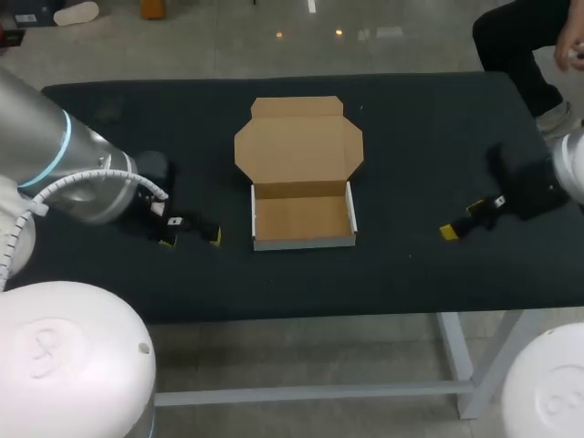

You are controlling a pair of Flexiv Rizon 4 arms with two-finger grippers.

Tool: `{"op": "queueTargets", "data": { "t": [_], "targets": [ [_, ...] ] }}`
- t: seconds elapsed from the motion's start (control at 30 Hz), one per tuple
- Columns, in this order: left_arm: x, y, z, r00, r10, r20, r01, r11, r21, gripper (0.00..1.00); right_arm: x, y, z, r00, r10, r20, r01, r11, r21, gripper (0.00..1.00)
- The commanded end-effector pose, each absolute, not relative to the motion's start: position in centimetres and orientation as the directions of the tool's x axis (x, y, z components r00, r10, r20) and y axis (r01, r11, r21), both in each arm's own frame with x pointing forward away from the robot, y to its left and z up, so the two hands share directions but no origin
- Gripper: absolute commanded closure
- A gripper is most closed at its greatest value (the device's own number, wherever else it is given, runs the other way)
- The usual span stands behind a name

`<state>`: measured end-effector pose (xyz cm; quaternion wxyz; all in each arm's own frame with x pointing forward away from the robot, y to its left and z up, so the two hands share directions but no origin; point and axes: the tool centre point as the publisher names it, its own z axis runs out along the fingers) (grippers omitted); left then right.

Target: Assemble the packaging by folding the flat box into shape, placing the metal phone stand inside, and closing the box properly

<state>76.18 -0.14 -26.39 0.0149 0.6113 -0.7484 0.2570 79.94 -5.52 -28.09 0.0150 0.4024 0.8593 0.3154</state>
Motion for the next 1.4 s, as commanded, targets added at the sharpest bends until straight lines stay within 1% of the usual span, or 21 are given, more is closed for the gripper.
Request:
{"op": "queueTargets", "data": {
  "t": [0.03,0.17,0.33,0.37,0.43,0.47,0.83,1.03,1.23,1.4],
  "targets": [
    [76.0,1.2,-24.7,-0.199,-0.910,0.365,-0.943,0.076,-0.324,0.00,78.9,-6.1,-26.8,-0.631,0.737,0.242,0.718,0.437,0.541,0.00],
    [75.9,1.7,-23.9,-0.105,-0.912,0.397,-0.961,-0.011,-0.277,0.00,78.9,-6.8,-26.4,-0.550,0.777,0.307,0.786,0.357,0.505,0.00],
    [75.9,2.2,-23.2,-0.053,-0.908,0.417,-0.968,-0.055,-0.243,0.00,78.9,-7.8,-26.1,-0.474,0.806,0.354,0.834,0.282,0.475,0.00],
    [75.9,2.3,-23.0,-0.032,-0.907,0.421,-0.972,-0.071,-0.225,0.00,78.9,-8.0,-26.0,-0.468,0.803,0.369,0.838,0.270,0.475,0.00],
    [75.9,2.4,-22.8,-0.033,-0.906,0.423,-0.973,-0.068,-0.222,0.00,78.8,-8.0,-25.9,-0.455,0.809,0.371,0.846,0.263,0.465,0.00],
    [75.8,2.4,-22.7,-0.006,-0.906,0.424,-0.975,-0.089,-0.203,0.00,78.7,-8.0,-25.8,-0.456,0.805,0.378,0.846,0.261,0.464,0.00],
    [75.0,2.6,-21.9,0.024,-0.912,0.409,-0.978,-0.106,-0.179,0.00,78.3,-8.3,-25.0,-0.403,0.811,0.424,0.882,0.220,0.417,0.00],
    [74.5,2.5,-21.5,0.037,-0.913,0.406,-0.970,-0.131,-0.206,0.00,78.1,-8.4,-24.4,-0.377,0.818,0.434,0.887,0.184,0.424,0.00],
    [74.5,2.5,-21.5,0.050,-0.916,0.397,-0.968,-0.142,-0.208,0.00,78.4,-8.1,-24.4,-0.369,0.815,0.446,0.890,0.172,0.423,0.00],
    [74.9,2.7,-21.7,0.074,-0.920,0.386,-0.965,-0.163,-0.204,0.00,78.5,-7.9,-24.3,-0.333,0.839,0.430,0.912,0.171,0.373,0.00]
  ]
}}
